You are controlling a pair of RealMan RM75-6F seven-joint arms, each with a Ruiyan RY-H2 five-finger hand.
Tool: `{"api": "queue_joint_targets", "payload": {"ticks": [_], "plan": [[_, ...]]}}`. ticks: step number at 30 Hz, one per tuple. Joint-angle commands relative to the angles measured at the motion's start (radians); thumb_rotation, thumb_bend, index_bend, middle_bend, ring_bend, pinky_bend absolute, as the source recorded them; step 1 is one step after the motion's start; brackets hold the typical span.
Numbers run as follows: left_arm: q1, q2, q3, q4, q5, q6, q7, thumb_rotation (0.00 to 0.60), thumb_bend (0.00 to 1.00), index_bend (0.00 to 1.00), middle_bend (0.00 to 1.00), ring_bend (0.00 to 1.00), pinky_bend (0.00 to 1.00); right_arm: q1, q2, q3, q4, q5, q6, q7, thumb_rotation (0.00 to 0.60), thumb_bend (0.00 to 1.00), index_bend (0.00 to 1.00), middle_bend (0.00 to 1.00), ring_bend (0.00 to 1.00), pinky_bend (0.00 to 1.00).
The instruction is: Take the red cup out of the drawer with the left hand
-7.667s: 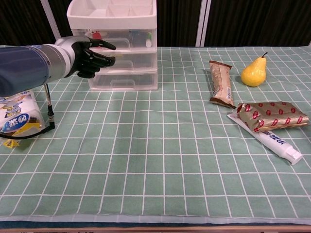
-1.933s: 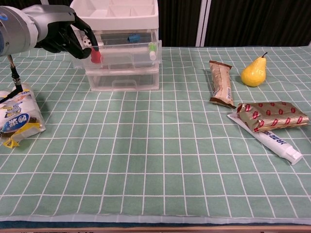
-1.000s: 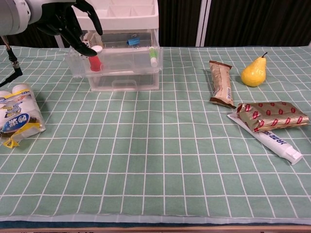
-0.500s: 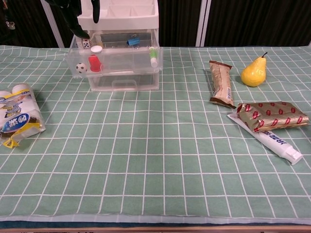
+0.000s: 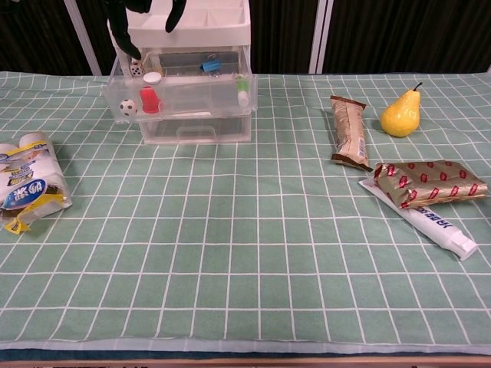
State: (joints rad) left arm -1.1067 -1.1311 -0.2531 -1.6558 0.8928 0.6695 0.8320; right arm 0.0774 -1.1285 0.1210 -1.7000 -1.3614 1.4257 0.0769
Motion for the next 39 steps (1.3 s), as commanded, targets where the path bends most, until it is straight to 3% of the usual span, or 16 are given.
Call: {"api": "queue_joint_targets", "payload": {"ticks": [1, 9, 15, 25, 39], "plan": [[-0.023, 0.017, 0.031, 0.089, 0.276, -0.117, -0.12, 0.6, 0.05, 0.44, 1.0, 1.0, 1.0, -0.001, 0.0, 0.001, 0.0, 0.002, 0.001, 0.002, 0.6, 0.07, 0.0, 0.0, 0.0, 0.23], [-0.046, 0.016, 0.098, 0.171, 0.604, -0.14, -0.36, 0.6, 0.05, 0.45, 1.0, 1.0, 1.0, 0.0, 0.001, 0.003, 0.003, 0.006, -0.002, 0.005, 0.6, 0.07, 0.0, 0.0, 0.0, 0.23], [-0.055, 0.004, 0.161, 0.234, 0.73, -0.104, -0.49, 0.6, 0.05, 0.46, 1.0, 1.0, 1.0, -0.001, 0.001, 0.003, 0.002, 0.006, -0.002, 0.005, 0.6, 0.07, 0.0, 0.0, 0.0, 0.23], [-0.068, -0.014, 0.205, 0.294, 0.795, -0.065, -0.593, 0.6, 0.05, 0.46, 1.0, 1.0, 1.0, -0.001, 0.0, 0.003, 0.001, 0.009, -0.004, 0.007, 0.6, 0.07, 0.0, 0.0, 0.0, 0.23], [-0.078, -0.056, 0.235, 0.341, 0.807, -0.054, -0.627, 0.6, 0.05, 0.49, 1.0, 1.0, 1.0, -0.002, 0.002, 0.004, -0.002, 0.015, -0.007, 0.013, 0.6, 0.07, 0.0, 0.0, 0.0, 0.23]]}}
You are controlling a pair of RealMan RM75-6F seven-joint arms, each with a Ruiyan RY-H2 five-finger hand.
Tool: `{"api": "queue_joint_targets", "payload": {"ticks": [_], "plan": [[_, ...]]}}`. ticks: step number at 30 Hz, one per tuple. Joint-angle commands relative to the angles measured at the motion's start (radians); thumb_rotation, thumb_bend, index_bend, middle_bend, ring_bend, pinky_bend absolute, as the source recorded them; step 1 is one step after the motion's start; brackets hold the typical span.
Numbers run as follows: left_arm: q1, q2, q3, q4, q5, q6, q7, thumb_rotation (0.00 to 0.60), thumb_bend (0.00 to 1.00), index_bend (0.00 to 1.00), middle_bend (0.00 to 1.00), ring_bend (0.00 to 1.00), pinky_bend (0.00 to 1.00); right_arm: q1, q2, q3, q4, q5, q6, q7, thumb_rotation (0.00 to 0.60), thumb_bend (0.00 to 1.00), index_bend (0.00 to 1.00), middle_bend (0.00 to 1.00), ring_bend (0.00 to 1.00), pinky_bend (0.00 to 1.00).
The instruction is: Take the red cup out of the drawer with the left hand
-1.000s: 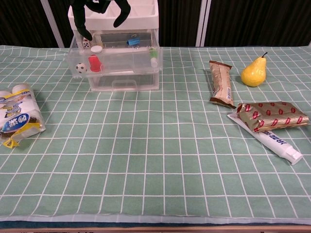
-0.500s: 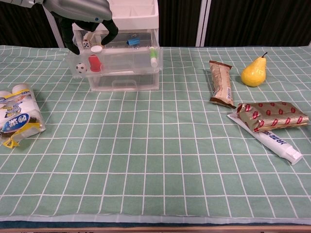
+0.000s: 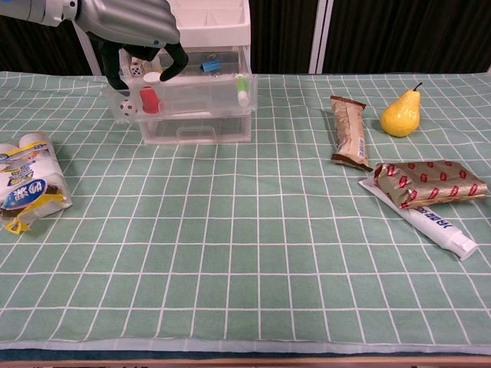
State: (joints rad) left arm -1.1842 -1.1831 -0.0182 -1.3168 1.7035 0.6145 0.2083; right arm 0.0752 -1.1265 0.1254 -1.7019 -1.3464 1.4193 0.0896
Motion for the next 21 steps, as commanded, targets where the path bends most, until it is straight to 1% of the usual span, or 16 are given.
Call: {"api": "queue_joint_targets", "payload": {"ticks": [1, 15, 18, 21], "plan": [[-0.001, -0.008, 0.001, 0.005, -0.006, 0.0, -0.004, 0.6, 0.05, 0.49, 1.0, 1.0, 1.0, 0.0, 0.0, 0.0, -0.001, 0.001, -0.001, 0.001, 0.6, 0.07, 0.0, 0.0, 0.0, 0.23], [-0.014, -0.03, 0.011, 0.014, -0.024, -0.022, 0.005, 0.6, 0.1, 0.53, 1.0, 1.0, 1.0, -0.001, 0.002, 0.002, -0.004, 0.008, -0.005, 0.009, 0.6, 0.07, 0.0, 0.0, 0.0, 0.23], [-0.014, -0.029, 0.012, 0.011, -0.032, -0.027, 0.01, 0.6, 0.13, 0.54, 1.0, 1.0, 1.0, -0.002, 0.003, 0.002, -0.005, 0.008, -0.004, 0.01, 0.6, 0.06, 0.0, 0.0, 0.0, 0.23], [-0.014, -0.028, 0.012, 0.008, -0.04, -0.034, 0.017, 0.6, 0.2, 0.54, 1.0, 1.0, 1.0, -0.002, 0.003, 0.002, -0.006, 0.008, -0.005, 0.01, 0.6, 0.07, 0.0, 0.0, 0.0, 0.23]]}}
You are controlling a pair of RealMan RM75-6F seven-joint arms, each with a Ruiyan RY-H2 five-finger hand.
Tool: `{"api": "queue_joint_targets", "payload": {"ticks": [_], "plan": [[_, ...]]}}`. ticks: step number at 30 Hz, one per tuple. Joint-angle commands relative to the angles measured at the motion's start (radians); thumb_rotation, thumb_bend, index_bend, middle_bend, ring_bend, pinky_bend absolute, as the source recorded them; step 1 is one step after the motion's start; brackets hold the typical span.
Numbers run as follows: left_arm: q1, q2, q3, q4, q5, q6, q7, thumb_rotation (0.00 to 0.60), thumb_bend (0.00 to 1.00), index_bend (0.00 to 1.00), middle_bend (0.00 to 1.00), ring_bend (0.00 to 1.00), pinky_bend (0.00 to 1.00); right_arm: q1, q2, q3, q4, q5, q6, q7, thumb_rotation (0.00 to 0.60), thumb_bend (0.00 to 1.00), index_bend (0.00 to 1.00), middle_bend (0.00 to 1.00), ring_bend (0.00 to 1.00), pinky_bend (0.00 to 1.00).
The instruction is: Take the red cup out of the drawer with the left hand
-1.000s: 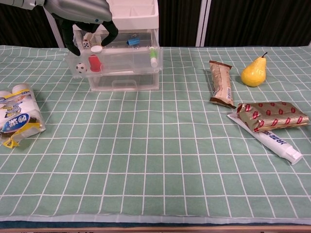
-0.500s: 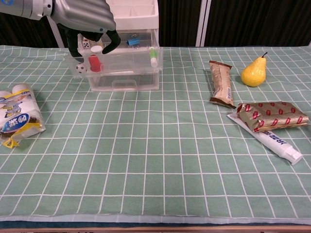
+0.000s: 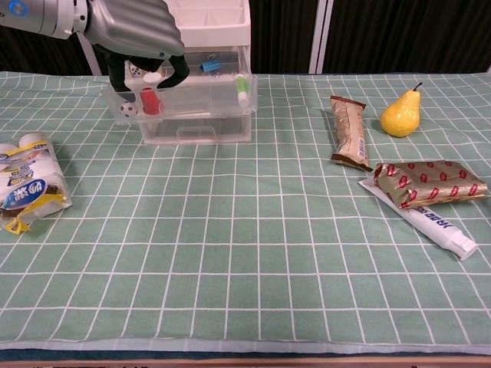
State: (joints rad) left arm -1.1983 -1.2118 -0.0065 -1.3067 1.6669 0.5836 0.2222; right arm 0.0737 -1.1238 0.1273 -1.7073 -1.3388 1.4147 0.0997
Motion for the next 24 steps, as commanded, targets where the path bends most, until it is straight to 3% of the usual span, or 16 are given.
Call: {"api": "queue_joint_targets", "payload": {"ticks": [1, 8, 24], "plan": [[0.0, 0.001, 0.001, -0.003, -0.006, -0.006, 0.006, 0.6, 0.22, 0.55, 1.0, 1.0, 1.0, 0.0, 0.0, 0.0, -0.001, 0.0, 0.001, 0.0, 0.6, 0.07, 0.0, 0.0, 0.0, 0.23], [0.003, 0.002, 0.005, -0.009, -0.02, -0.01, 0.018, 0.6, 0.33, 0.58, 1.0, 1.0, 1.0, -0.001, 0.0, -0.001, -0.001, -0.001, 0.0, 0.001, 0.6, 0.07, 0.0, 0.0, 0.0, 0.23], [0.008, 0.035, -0.029, -0.038, -0.046, 0.036, 0.043, 0.6, 0.34, 0.59, 1.0, 1.0, 1.0, -0.002, 0.0, -0.002, 0.001, -0.005, 0.001, 0.006, 0.6, 0.06, 0.0, 0.0, 0.0, 0.23]]}}
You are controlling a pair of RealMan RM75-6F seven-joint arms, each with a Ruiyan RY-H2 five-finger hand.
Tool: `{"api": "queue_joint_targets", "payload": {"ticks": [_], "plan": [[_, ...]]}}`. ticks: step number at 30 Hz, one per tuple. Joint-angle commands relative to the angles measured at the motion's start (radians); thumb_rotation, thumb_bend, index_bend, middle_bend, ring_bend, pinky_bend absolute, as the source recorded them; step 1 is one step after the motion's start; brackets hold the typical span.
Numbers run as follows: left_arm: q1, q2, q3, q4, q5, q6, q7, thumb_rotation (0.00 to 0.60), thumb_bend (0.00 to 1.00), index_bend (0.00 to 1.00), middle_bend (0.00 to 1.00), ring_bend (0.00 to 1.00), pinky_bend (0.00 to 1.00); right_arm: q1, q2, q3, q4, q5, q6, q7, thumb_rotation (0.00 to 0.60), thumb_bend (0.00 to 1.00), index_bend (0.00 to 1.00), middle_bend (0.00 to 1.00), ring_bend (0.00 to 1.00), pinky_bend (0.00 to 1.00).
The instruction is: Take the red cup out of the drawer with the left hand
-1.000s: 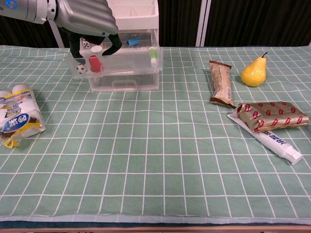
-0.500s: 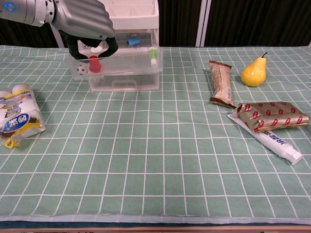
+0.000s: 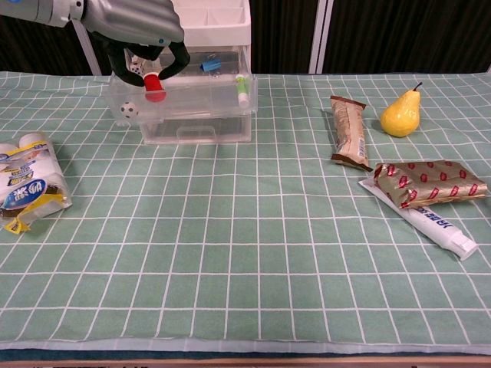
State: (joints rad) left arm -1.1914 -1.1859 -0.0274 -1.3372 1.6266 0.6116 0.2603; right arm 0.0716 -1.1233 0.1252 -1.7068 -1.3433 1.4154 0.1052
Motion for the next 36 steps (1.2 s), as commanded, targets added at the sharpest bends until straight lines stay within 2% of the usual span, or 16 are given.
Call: {"api": "queue_joint_targets", "payload": {"ticks": [1, 7, 13, 16, 22, 28, 36], "plan": [[0.001, 0.017, -0.015, -0.014, -0.009, 0.015, 0.007, 0.6, 0.34, 0.59, 1.0, 1.0, 1.0, 0.0, 0.0, -0.001, 0.001, -0.001, 0.0, 0.0, 0.6, 0.07, 0.0, 0.0, 0.0, 0.23], [0.008, 0.08, -0.058, -0.082, -0.033, 0.063, 0.015, 0.6, 0.34, 0.59, 1.0, 1.0, 1.0, 0.0, -0.001, -0.001, 0.002, -0.003, 0.001, -0.001, 0.6, 0.06, 0.0, 0.0, 0.0, 0.23], [0.027, 0.183, -0.084, -0.233, -0.028, 0.113, 0.056, 0.6, 0.34, 0.59, 1.0, 1.0, 1.0, -0.001, -0.003, -0.003, 0.005, -0.008, 0.003, -0.006, 0.6, 0.07, 0.0, 0.0, 0.0, 0.23], [0.047, 0.222, -0.085, -0.312, -0.025, 0.137, 0.076, 0.6, 0.34, 0.59, 1.0, 1.0, 1.0, 0.0, -0.004, -0.004, 0.006, -0.009, 0.003, -0.009, 0.6, 0.07, 0.0, 0.0, 0.0, 0.23], [0.105, 0.283, -0.054, -0.467, 0.004, 0.168, 0.136, 0.6, 0.34, 0.59, 1.0, 1.0, 1.0, 0.0, -0.006, -0.006, 0.005, -0.012, 0.005, -0.015, 0.6, 0.07, 0.0, 0.0, 0.0, 0.23], [0.179, 0.255, -0.005, -0.537, 0.033, 0.209, 0.183, 0.6, 0.34, 0.59, 1.0, 1.0, 1.0, -0.002, -0.006, -0.004, 0.003, -0.009, 0.007, -0.015, 0.6, 0.07, 0.0, 0.0, 0.0, 0.23], [0.25, 0.11, 0.041, -0.468, 0.003, 0.202, 0.265, 0.6, 0.34, 0.58, 1.0, 1.0, 1.0, -0.002, -0.005, -0.005, -0.003, -0.007, 0.005, -0.013, 0.6, 0.07, 0.0, 0.0, 0.0, 0.23]]}}
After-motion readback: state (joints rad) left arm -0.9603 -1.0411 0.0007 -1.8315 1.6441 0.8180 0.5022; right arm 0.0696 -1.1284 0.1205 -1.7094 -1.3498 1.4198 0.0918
